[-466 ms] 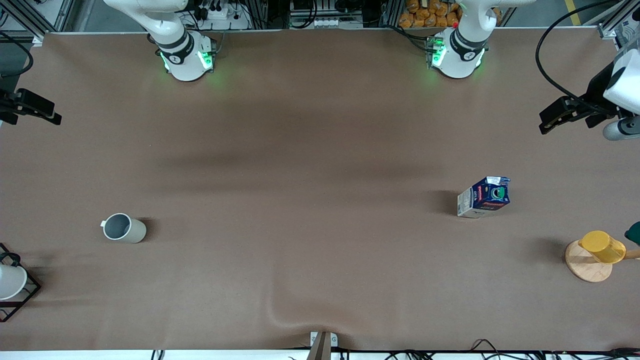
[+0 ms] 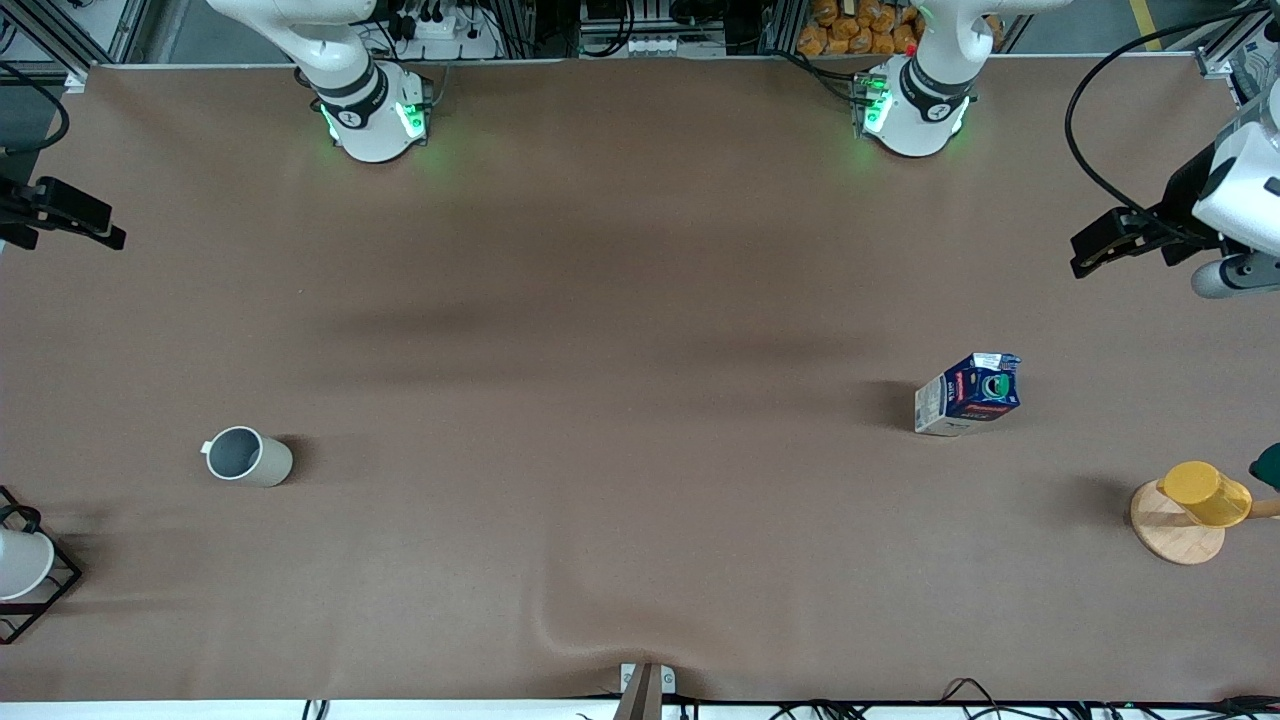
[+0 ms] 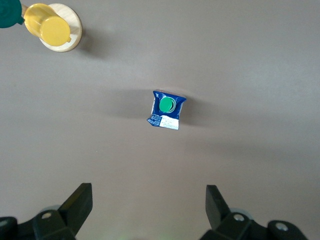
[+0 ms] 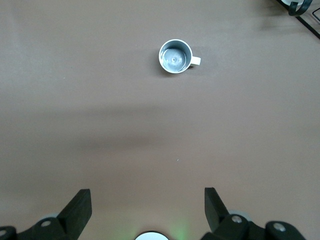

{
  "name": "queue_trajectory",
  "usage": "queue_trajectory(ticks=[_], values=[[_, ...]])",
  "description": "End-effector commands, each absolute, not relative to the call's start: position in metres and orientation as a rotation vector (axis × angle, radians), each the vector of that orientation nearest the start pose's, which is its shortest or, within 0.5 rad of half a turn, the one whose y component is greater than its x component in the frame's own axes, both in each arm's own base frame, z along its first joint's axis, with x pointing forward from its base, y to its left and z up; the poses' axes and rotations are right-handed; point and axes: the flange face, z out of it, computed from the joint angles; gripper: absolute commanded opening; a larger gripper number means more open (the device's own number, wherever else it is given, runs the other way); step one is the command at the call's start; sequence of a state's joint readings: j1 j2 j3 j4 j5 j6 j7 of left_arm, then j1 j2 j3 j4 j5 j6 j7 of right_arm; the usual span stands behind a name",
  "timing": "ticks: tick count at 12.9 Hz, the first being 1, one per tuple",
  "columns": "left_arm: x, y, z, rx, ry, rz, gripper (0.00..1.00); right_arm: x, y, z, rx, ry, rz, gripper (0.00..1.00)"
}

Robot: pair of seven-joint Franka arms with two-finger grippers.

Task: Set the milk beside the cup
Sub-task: 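Reach the left gripper toward the blue milk carton, then grasp the milk carton with the left gripper while the right gripper reaches the mug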

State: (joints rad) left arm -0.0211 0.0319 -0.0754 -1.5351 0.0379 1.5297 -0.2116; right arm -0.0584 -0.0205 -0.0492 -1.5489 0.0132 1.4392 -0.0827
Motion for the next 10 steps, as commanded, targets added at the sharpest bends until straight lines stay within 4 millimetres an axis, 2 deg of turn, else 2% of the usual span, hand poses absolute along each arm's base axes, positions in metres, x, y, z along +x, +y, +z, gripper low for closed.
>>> queue_trajectory(ticks=[1,4,5,8,10], values=[[0.577,-0.056,0.607,-3.101,-0.103,0.059,1.00,0.526,-0.056,0.641,-3.117,0.043,0.134,1.00],[0.601,-0.051,0.565,-3.094,-0.105,0.033,1.00,0.533,-0.059,0.630,-3.115,0.034,0.150,1.00],[0.607,-0.051,0.544,-3.096,-0.101,0.029,1.00,0.535,-0.054,0.626,-3.115,0.023,0.158,1.00],[0.614,-0.053,0.484,-3.101,-0.102,0.029,1.00,0.543,-0.039,0.618,-3.117,-0.020,0.158,1.00],[0.615,-0.052,0.452,-3.103,-0.094,0.025,1.00,0.556,-0.037,0.595,-3.115,-0.024,0.201,1.00]])
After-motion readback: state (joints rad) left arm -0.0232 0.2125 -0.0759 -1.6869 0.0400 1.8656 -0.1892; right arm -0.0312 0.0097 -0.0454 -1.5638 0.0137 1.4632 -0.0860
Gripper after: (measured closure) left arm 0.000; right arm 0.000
